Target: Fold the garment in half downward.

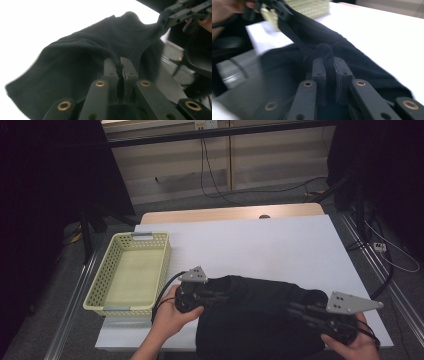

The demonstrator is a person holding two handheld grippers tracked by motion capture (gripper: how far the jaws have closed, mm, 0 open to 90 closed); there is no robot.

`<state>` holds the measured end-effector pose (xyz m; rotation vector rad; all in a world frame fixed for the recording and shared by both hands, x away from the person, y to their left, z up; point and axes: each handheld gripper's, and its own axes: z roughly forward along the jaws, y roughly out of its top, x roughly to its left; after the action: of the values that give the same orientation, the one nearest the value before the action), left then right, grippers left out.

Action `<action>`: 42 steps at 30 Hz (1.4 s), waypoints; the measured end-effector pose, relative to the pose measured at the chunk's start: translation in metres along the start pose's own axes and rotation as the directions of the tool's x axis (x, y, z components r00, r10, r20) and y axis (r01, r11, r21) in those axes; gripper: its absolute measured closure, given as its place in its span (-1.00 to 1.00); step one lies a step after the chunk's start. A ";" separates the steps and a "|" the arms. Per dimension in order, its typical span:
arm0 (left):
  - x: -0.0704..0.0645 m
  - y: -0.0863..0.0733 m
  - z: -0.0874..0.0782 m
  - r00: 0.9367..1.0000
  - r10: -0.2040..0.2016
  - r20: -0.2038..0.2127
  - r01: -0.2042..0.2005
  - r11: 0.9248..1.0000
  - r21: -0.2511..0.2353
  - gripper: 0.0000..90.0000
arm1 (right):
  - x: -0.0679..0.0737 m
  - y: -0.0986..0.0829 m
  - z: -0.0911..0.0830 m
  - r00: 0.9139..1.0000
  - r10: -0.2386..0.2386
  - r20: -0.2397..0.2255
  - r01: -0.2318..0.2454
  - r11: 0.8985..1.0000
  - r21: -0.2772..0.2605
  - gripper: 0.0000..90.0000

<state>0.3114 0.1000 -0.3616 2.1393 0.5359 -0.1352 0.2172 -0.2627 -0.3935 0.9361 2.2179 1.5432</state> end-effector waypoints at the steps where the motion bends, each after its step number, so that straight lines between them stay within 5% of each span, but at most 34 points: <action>1: -0.005 -0.003 -0.002 1.000 0.008 0.009 -0.008 1.000 0.005 0.88 | 0.007 -0.001 -0.007 1.000 0.006 -0.028 -0.006 1.000 0.000 0.81; 3: -0.014 -0.011 -0.008 0.999 0.006 0.044 -0.007 1.000 0.018 0.74 | 0.015 -0.004 -0.014 0.999 -0.014 -0.039 0.014 1.000 0.015 0.75; 5: -0.013 -0.015 -0.008 0.999 -0.012 0.040 0.011 0.999 0.031 0.27 | 0.020 -0.008 -0.020 0.999 -0.007 -0.046 0.007 1.000 0.012 0.40; 7: -0.004 -0.017 -0.004 1.000 -0.019 0.002 0.019 1.000 0.020 -0.11 | 0.019 -0.009 -0.022 0.999 -0.004 -0.038 0.004 1.000 0.004 0.27; 11: 0.025 -0.012 0.017 0.998 0.000 -0.055 0.001 1.000 0.012 -0.41 | 0.002 -0.001 -0.009 0.999 -0.015 0.044 0.013 0.999 0.052 0.08; 14: 0.044 -0.008 0.030 0.996 0.023 -0.091 -0.022 1.000 0.010 -0.49 | -0.025 0.001 0.011 0.993 -0.003 0.114 -0.007 0.996 0.094 -0.01; 22: 0.090 -0.008 0.043 0.982 -0.016 -0.188 0.020 1.000 0.019 -0.51 | -0.074 -0.011 0.039 0.971 0.046 0.236 -0.092 0.978 0.186 -0.04; 27: 0.102 -0.016 0.045 0.969 -0.039 -0.244 0.044 0.999 0.016 -0.51 | -0.085 -0.023 0.034 0.954 0.063 0.294 -0.125 0.972 0.198 -0.04; 29: 0.105 -0.018 0.048 0.975 -0.042 -0.220 0.048 0.999 0.021 -0.49 | -0.088 -0.028 0.031 0.948 0.069 0.309 -0.137 0.969 0.204 -0.05; 42: 0.109 -0.029 0.047 0.977 -0.042 -0.210 0.049 0.998 0.030 -0.35 | -0.094 -0.043 0.000 0.921 0.108 0.373 -0.189 0.963 0.190 -0.07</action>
<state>0.4018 0.1123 -0.4433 2.1898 0.7096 0.0573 0.2726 -0.3330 -0.4450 1.3629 2.1162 1.0781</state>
